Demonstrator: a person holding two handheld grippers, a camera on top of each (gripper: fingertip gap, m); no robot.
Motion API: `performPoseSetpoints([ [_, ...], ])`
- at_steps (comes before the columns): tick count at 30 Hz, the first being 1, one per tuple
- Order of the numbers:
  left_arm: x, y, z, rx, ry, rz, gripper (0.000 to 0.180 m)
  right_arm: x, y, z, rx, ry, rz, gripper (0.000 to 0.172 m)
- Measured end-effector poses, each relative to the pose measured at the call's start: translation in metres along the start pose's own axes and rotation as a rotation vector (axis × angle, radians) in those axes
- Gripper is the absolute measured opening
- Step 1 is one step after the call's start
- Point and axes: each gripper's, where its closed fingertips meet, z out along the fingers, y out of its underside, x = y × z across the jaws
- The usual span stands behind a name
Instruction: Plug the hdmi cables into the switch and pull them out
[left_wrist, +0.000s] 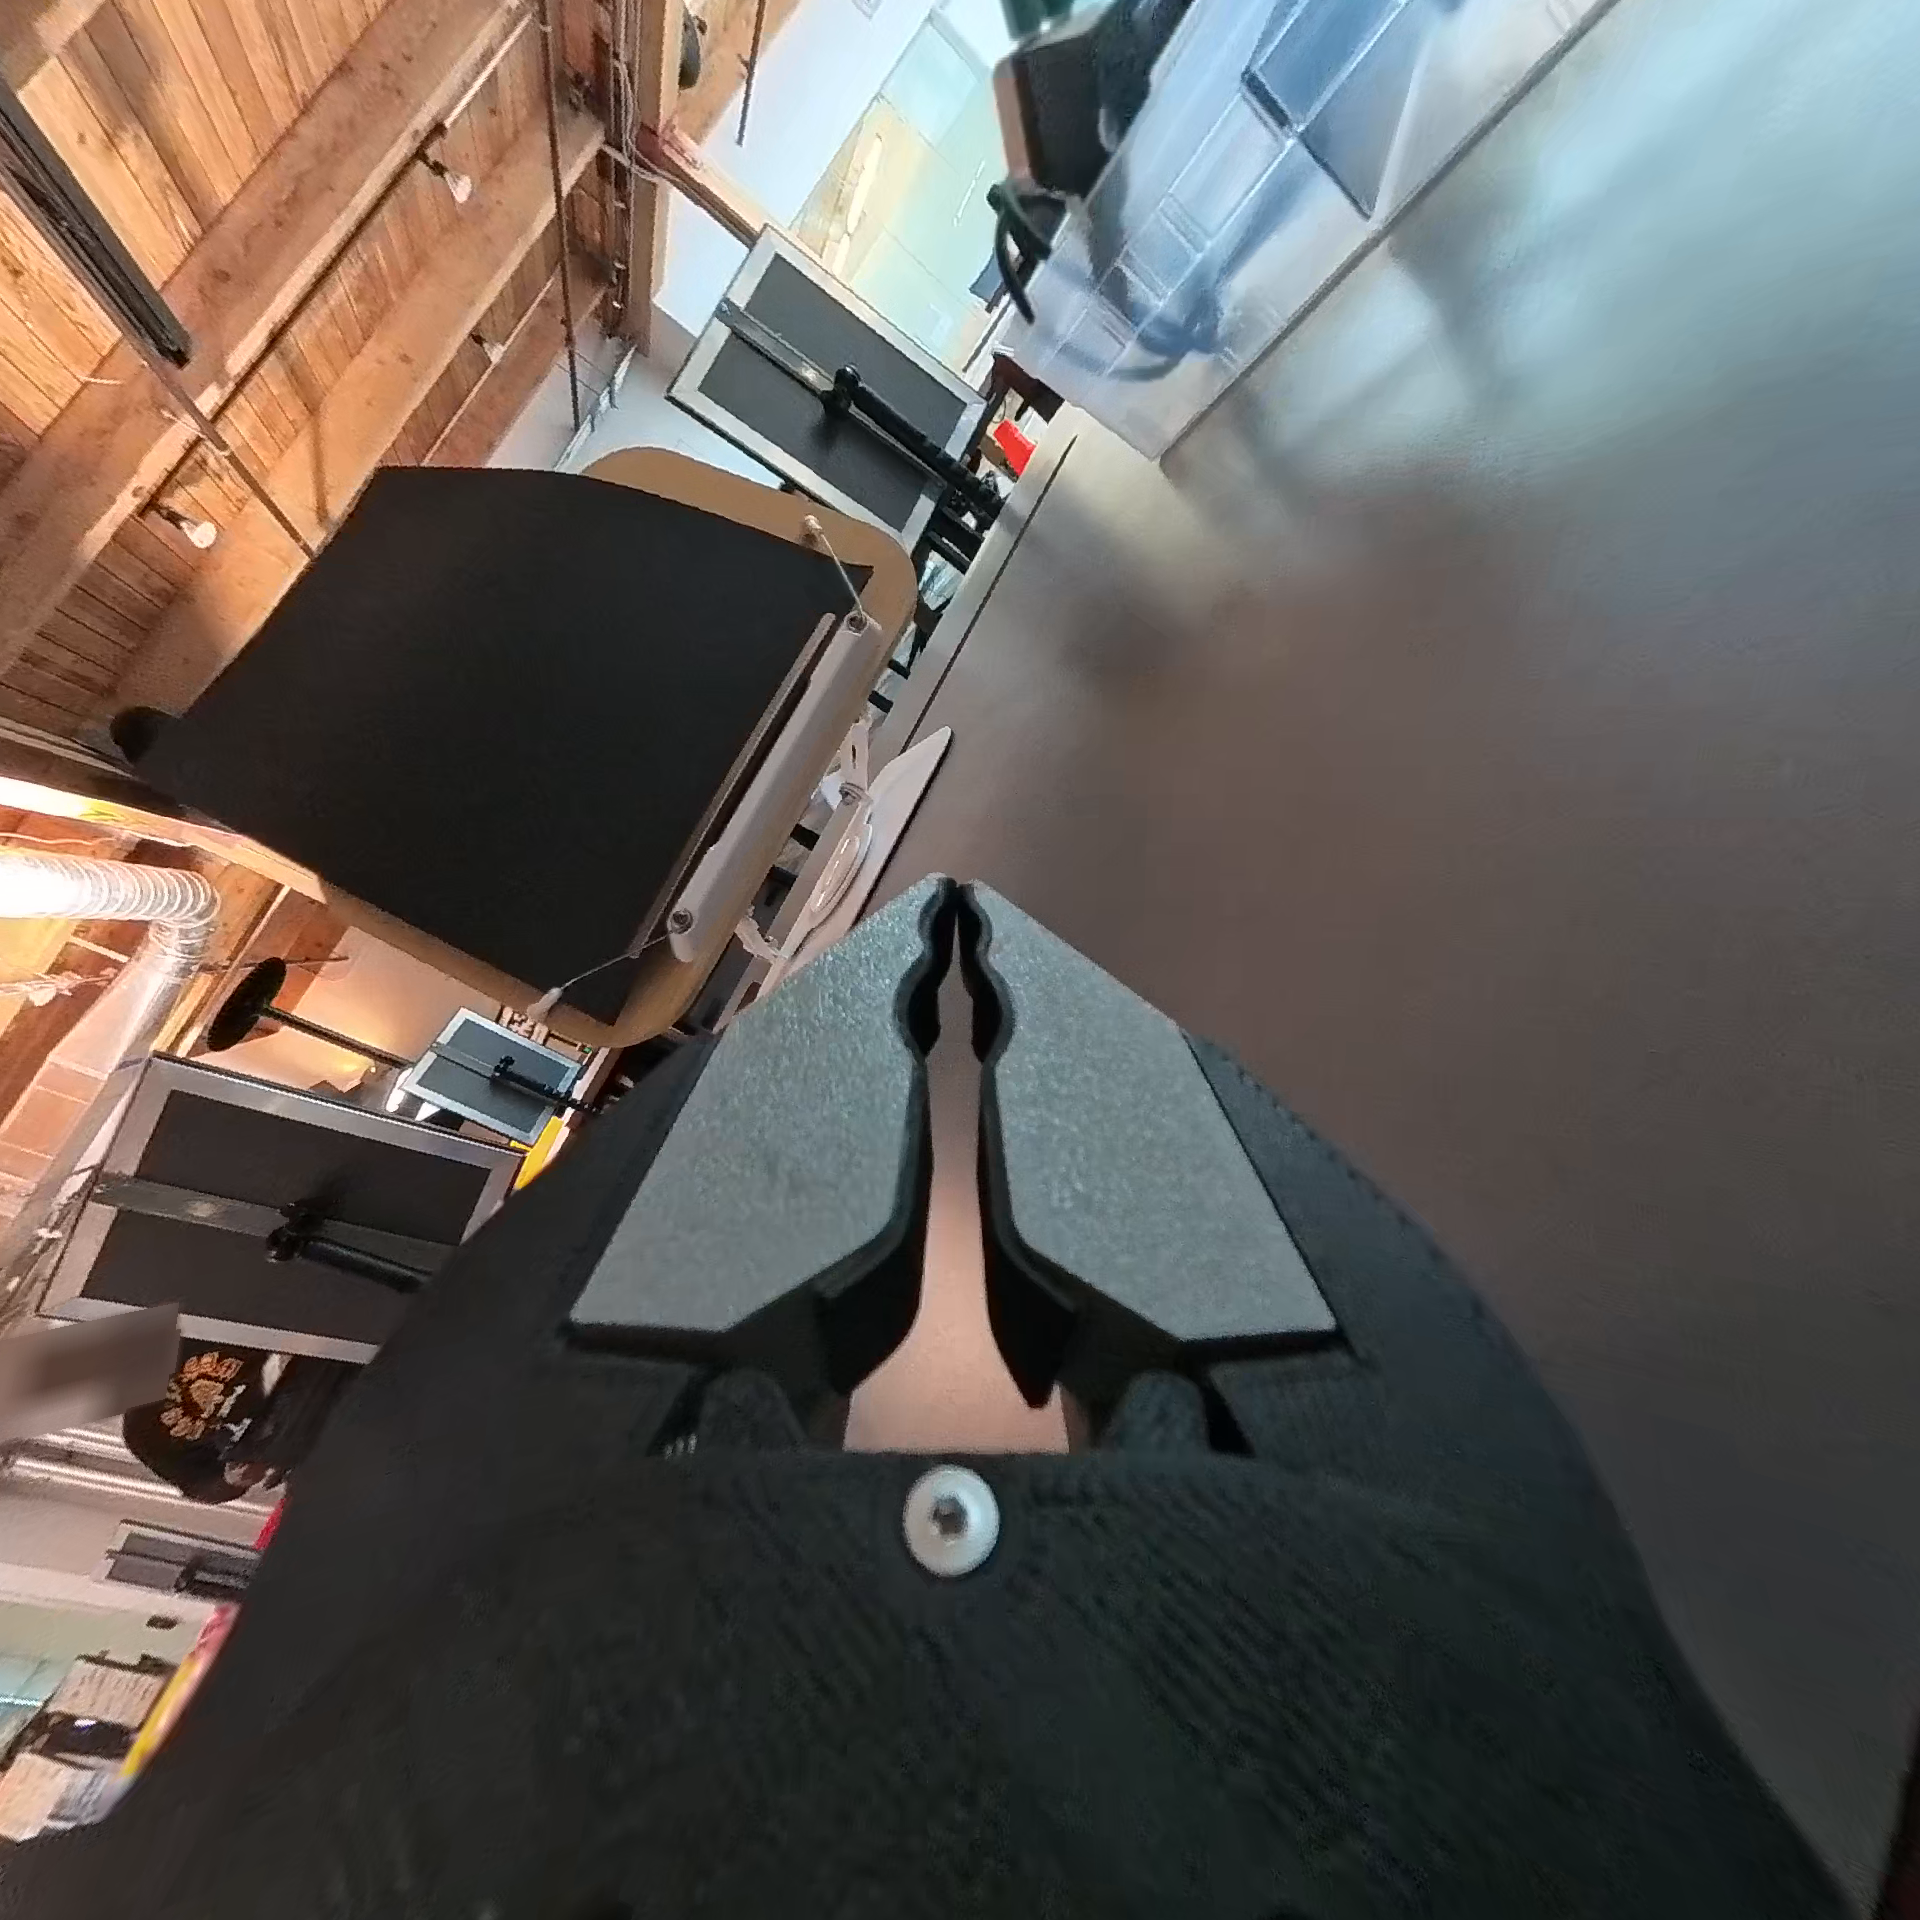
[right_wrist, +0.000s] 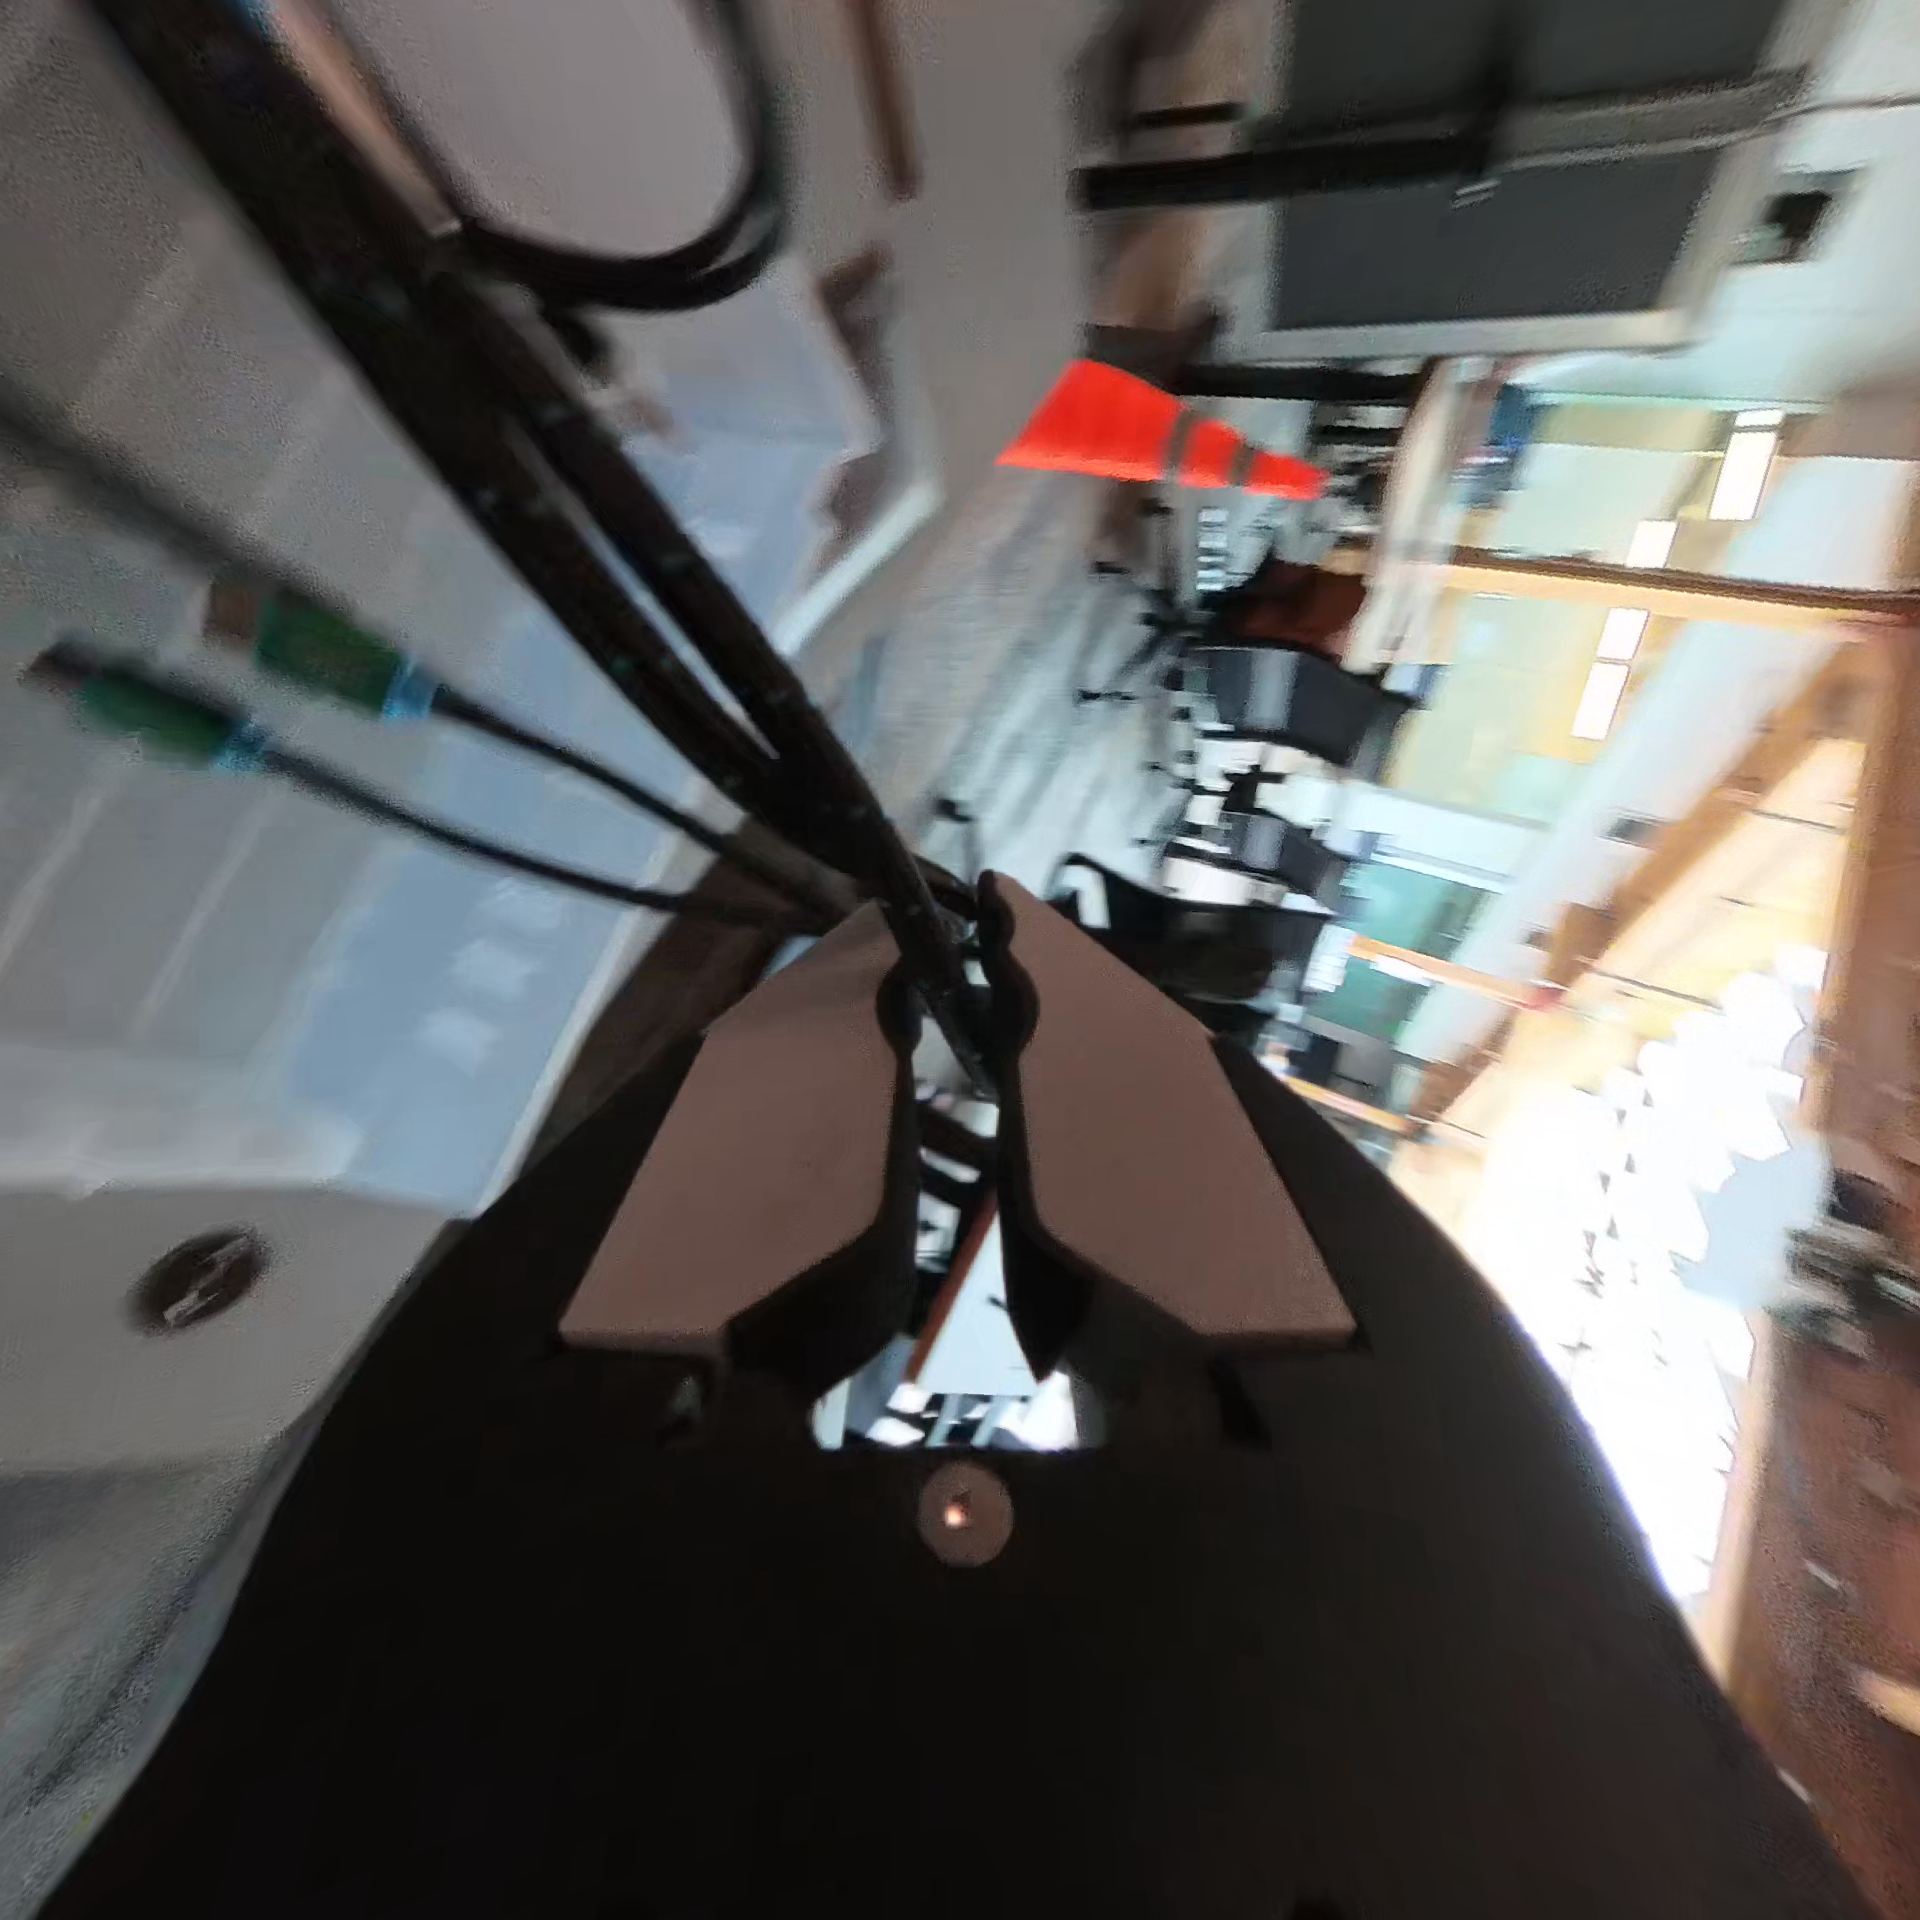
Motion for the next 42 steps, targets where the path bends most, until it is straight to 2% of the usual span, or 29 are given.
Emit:
performPoseSetpoints([
  [4,0.001,-0.001,-0.001,0.005,0.004,0.002,0.0,0.057,-0.053,-0.002,0.072,0.258,-0.005,0.005],
  [8,0.0,-0.002,-0.002,0.019,0.007,-0.005,0.0,0.07,-0.092,0.014,0.154,0.33,0.072,0.003],
  [12,0.0,-0.003,-0.003,0.022,0.007,-0.007,0.0,0.054,-0.098,0.049,0.243,0.151,0.338,0.004],
  [17,0.001,-0.002,-0.002,0.016,0.014,-0.013,0.0,-0.006,-0.072,0.099,0.24,-0.216,0.577,0.003],
  [22,-0.004,0.005,0.002,-0.033,-0.001,-0.047,0.0,-0.053,-0.049,0.116,0.282,-0.509,0.798,0.006],
  [24,-0.008,0.008,0.003,-0.05,-0.01,-0.078,0.0,-0.057,-0.049,0.115,0.326,-0.549,0.868,0.007],
  [27,-0.01,0.011,0.004,-0.078,-0.011,-0.107,0.0,-0.06,-0.047,0.115,0.331,-0.525,0.872,0.009],
  [30,-0.007,0.016,0.006,-0.126,0.012,-0.14,0.0,-0.065,-0.034,0.119,0.233,-0.475,0.837,0.033],
  [32,-0.006,0.018,0.006,-0.168,0.037,-0.207,0.0,-0.052,-0.036,0.107,0.321,-0.426,0.889,0.042],
  [35,-0.005,0.009,0.001,-0.174,0.086,-0.4,0.001,-0.028,-0.039,0.072,0.492,-0.42,1.04,0.06],
  [36,-0.005,0.003,-0.001,-0.157,0.107,-0.465,0.012,-0.02,-0.041,0.056,0.566,-0.426,1.077,0.07],
  [38,-0.005,0.0,-0.004,-0.147,0.122,-0.539,0.021,-0.011,-0.044,0.025,0.692,-0.45,1.121,0.077],
  [42,-0.001,0.001,-0.006,-0.187,0.147,-0.58,0.044,-0.01,-0.051,-0.033,0.894,-0.578,1.172,0.09],
])
